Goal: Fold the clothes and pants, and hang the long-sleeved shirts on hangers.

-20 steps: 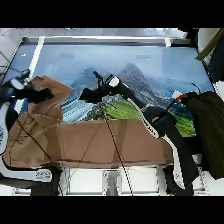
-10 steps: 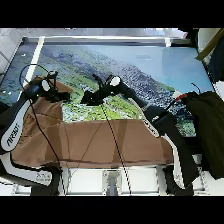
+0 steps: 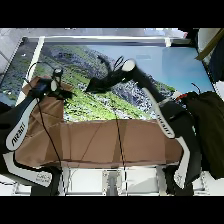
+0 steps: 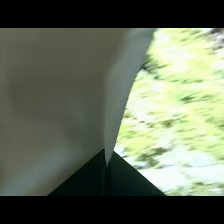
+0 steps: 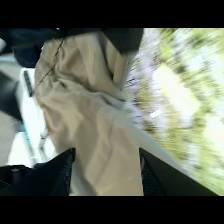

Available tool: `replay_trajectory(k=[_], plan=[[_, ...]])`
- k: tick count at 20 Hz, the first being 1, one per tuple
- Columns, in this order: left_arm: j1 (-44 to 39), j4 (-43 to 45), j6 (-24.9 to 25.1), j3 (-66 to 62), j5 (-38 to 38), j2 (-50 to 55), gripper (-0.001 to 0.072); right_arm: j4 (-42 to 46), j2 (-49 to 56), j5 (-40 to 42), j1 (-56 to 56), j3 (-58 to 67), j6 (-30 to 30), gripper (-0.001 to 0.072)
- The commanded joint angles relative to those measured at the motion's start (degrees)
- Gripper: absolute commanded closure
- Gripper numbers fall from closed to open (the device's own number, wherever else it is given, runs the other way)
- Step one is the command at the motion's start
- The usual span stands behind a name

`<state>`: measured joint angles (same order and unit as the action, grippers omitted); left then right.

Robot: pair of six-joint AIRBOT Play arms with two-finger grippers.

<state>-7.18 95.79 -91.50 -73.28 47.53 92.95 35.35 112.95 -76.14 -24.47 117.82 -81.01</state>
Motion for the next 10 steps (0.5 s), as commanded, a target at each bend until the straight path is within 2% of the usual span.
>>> replay_trajectory(k=[1, 5, 10], plan=[[-9.8, -3.3, 5.1, -3.0, 0.2, 0.0, 0.0681, 10.0, -9.3, -5.4, 7.1, 0.0, 0.5, 0.0261], [-25.1, -3.5, 6.3, -3.0, -0.3, 0.7, 0.0682, 16.1, -19.9, -7.2, 17.7, 0.0, 0.5, 0.0262], [-38.0, -6.3, 7.0, -3.1, -3.7, 1.1, 0.0682, 20.4, -28.0, -10.5, 28.2, 0.0, 0.5, 0.0262]])
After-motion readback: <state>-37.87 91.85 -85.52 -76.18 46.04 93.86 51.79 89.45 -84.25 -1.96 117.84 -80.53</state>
